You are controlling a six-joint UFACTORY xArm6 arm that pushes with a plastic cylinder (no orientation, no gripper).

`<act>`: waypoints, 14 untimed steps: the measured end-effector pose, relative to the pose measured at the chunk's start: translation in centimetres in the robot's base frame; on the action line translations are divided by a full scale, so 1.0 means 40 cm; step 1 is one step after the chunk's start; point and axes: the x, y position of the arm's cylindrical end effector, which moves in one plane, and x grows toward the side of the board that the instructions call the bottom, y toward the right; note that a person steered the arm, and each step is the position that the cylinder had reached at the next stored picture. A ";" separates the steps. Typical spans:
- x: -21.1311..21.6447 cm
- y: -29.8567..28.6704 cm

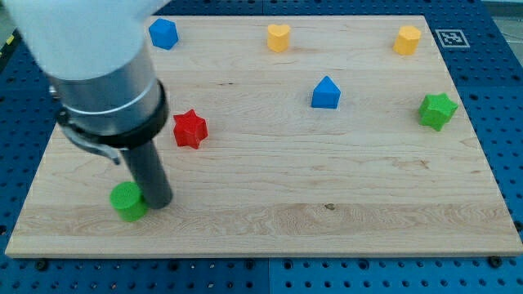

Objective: Push the red star to the bottom right corner of the board

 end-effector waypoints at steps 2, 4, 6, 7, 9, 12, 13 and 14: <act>-0.060 -0.040; -0.190 -0.180; -0.245 -0.180; -0.245 -0.180; -0.257 -0.180; -0.337 -0.102; -0.329 0.055; -0.276 0.213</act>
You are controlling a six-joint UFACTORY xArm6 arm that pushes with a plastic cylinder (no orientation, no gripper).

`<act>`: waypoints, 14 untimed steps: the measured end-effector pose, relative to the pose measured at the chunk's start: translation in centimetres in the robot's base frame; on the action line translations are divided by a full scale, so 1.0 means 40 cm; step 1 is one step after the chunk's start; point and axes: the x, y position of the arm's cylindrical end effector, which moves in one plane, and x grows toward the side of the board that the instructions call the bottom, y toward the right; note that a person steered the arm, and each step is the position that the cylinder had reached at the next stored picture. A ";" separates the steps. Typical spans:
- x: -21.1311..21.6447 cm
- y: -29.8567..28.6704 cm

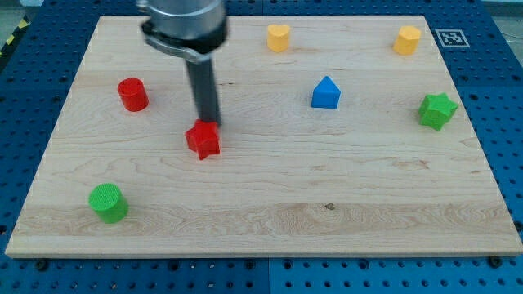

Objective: Push the red star to the bottom right corner of the board

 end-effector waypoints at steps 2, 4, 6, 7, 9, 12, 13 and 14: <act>-0.006 -0.136; 0.039 -0.213; 0.112 0.132; 0.121 0.215; 0.152 0.049; 0.162 0.133; 0.158 0.174; 0.170 0.275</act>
